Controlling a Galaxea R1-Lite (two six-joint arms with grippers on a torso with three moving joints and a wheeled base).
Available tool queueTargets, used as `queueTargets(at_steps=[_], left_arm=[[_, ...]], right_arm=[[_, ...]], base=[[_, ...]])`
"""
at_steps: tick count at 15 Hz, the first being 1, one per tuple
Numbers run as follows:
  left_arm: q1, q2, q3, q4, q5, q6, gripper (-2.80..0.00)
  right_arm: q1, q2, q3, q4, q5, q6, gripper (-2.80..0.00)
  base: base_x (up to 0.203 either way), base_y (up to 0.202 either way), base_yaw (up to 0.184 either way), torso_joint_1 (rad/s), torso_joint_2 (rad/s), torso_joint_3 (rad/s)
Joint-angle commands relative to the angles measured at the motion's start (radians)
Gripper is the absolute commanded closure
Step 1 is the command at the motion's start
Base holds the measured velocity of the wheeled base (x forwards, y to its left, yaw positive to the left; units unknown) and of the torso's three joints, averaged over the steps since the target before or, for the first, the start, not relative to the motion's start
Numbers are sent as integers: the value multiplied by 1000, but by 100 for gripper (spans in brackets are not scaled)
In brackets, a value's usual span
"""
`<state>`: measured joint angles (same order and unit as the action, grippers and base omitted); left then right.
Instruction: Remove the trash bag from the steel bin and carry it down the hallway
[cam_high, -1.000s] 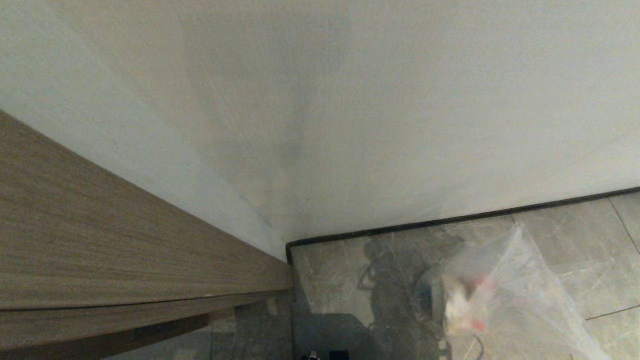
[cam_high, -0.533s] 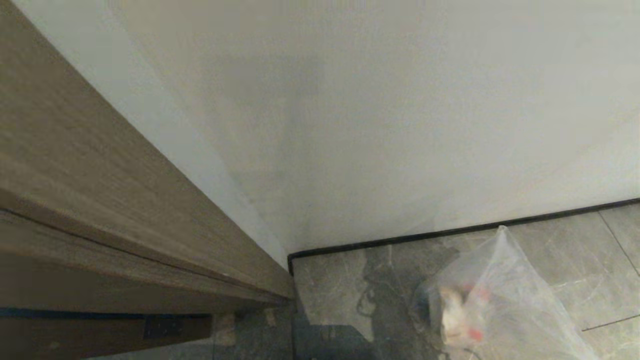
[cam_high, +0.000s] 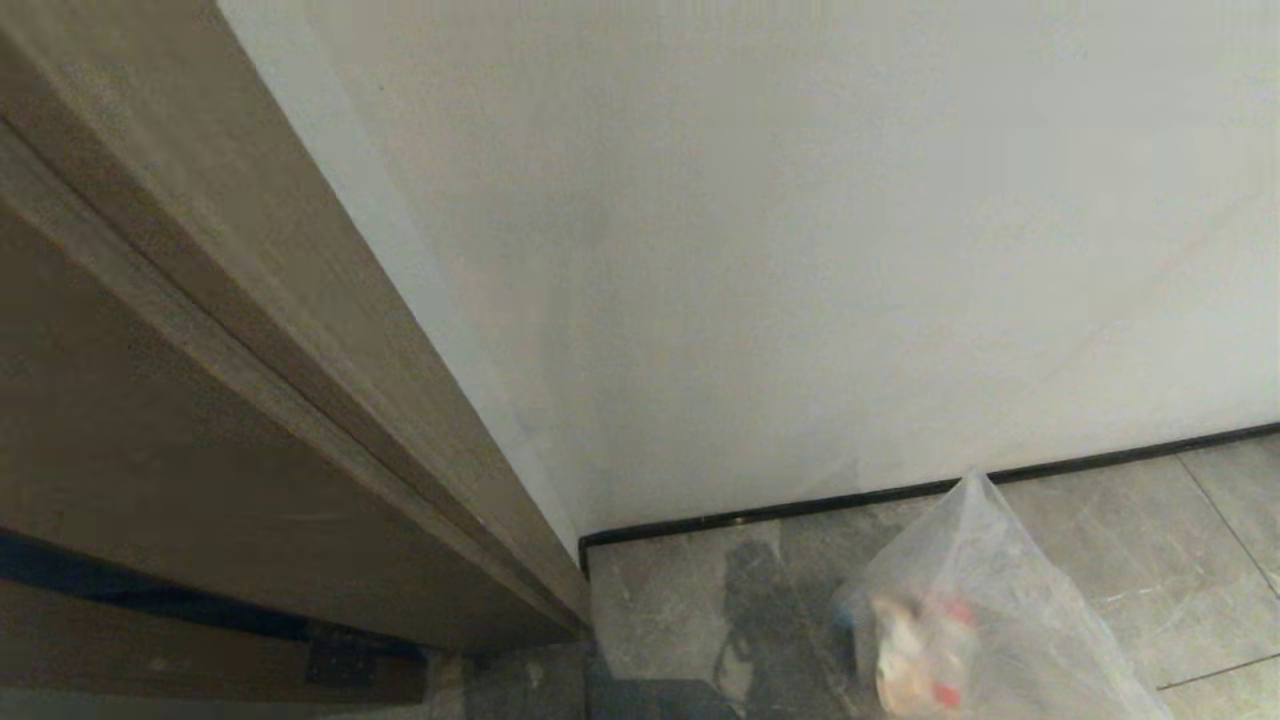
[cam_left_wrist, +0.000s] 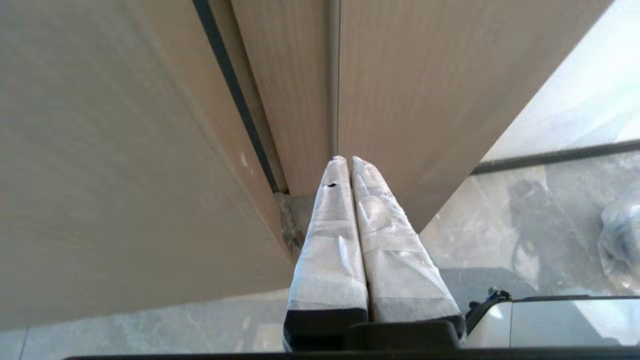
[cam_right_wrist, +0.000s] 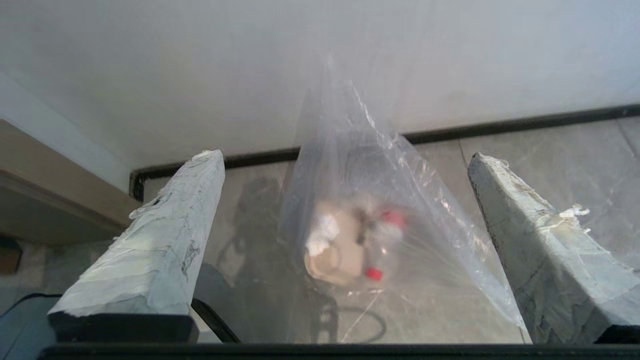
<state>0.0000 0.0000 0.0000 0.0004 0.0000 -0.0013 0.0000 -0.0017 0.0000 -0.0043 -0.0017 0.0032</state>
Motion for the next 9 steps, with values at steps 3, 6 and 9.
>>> queueTargets(at_steps=[3,6,9], left_arm=[[0,0,0,0,0,1,0],[0,0,0,0,0,0,0],[0,0,0,0,0,0,0]], right_arm=[[0,3,0,0,0,0,-280],[0,3,0,0,0,0,-280],[0,3,0,0,0,0,-280]], base=[[0,0,0,3,-1,202],[0,0,0,2,-2,207],[0,0,0,4,-1,199]])
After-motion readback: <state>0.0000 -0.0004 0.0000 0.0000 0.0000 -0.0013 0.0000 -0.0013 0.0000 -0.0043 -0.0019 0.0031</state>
